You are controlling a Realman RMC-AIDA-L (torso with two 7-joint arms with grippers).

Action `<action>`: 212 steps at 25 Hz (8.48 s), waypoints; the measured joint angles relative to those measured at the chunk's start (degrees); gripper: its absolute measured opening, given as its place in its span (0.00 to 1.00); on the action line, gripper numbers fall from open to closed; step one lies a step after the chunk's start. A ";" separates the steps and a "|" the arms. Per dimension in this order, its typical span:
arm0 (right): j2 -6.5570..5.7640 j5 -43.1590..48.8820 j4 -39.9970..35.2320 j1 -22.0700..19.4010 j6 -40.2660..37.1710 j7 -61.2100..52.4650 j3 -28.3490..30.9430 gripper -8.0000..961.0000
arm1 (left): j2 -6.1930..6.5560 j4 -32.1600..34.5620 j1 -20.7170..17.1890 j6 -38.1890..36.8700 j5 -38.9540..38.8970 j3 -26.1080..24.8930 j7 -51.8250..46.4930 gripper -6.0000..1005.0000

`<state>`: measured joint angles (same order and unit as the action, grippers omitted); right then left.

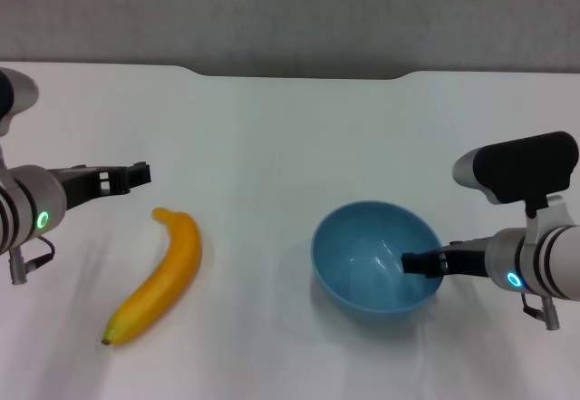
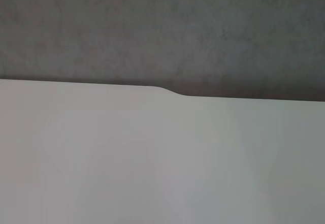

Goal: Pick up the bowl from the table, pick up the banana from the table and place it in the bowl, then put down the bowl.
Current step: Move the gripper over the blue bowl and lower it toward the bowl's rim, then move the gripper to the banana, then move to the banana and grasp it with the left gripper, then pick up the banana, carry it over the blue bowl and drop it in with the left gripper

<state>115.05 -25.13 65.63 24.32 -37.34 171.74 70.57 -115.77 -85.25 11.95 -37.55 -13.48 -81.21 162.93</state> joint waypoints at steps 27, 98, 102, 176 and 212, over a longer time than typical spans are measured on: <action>0.05 2.02 -3.57 -3.01 13.34 -0.06 -2.35 0.11 | -0.42 -0.14 -0.43 0.74 1.27 -0.09 -0.08 0.86; 0.00 8.53 9.56 -5.75 10.80 -0.24 0.91 0.05 | -0.81 8.02 5.27 -6.08 0.47 9.07 -0.07 0.84; 0.00 8.52 9.40 -5.72 10.81 -0.21 1.12 0.05 | -0.81 8.37 5.28 -5.46 0.14 9.67 -0.07 0.84; -0.09 8.61 8.90 -5.16 11.43 0.00 -0.25 0.08 | -0.53 4.99 0.89 4.89 2.35 7.64 -0.21 0.51; 0.18 7.11 5.80 3.12 17.91 -3.81 -9.68 0.10 | -0.81 -11.05 -3.66 18.99 6.11 22.11 -0.16 0.54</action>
<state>115.23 -18.02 71.43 27.44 -19.43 167.93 60.90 -116.58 -96.30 8.29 -18.56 -7.38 -59.10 162.78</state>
